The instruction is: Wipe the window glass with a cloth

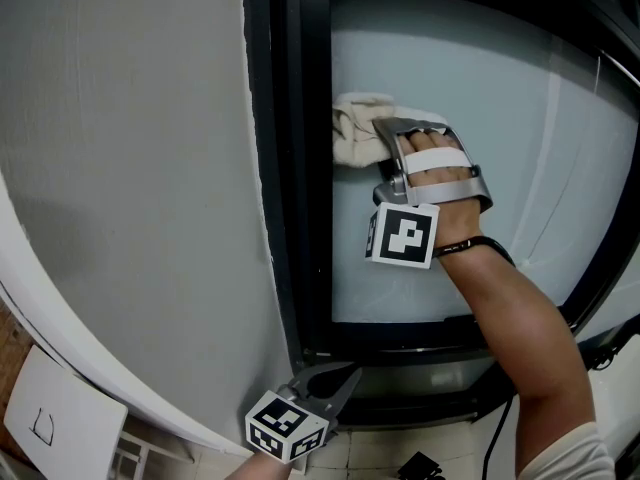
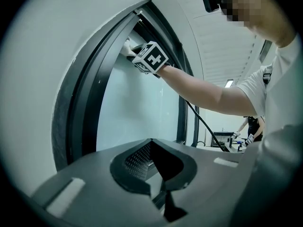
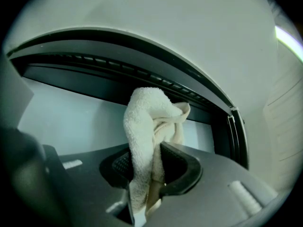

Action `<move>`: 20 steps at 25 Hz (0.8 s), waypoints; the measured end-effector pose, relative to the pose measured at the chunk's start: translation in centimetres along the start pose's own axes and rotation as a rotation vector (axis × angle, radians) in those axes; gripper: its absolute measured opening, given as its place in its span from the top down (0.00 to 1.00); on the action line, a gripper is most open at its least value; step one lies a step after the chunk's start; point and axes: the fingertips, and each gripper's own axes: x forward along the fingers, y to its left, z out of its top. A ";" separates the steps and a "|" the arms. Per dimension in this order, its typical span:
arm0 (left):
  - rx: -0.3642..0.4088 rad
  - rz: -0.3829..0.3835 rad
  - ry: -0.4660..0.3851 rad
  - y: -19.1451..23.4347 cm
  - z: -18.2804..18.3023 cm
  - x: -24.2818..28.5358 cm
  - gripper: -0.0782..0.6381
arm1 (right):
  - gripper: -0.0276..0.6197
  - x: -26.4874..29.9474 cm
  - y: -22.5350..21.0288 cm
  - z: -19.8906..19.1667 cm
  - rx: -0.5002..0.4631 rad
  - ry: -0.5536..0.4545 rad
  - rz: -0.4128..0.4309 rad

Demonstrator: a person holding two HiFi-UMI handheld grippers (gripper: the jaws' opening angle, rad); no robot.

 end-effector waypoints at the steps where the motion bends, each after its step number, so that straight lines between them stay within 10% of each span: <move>1: 0.005 -0.001 0.001 0.0 0.1 0.4 0.87 | 0.78 -0.1 0.3 0.1 0.003 -0.003 0.004; 20: -0.007 0.014 0.078 1.1 -0.9 4.6 0.87 | 0.78 -3.0 5.8 1.1 0.045 -0.035 0.061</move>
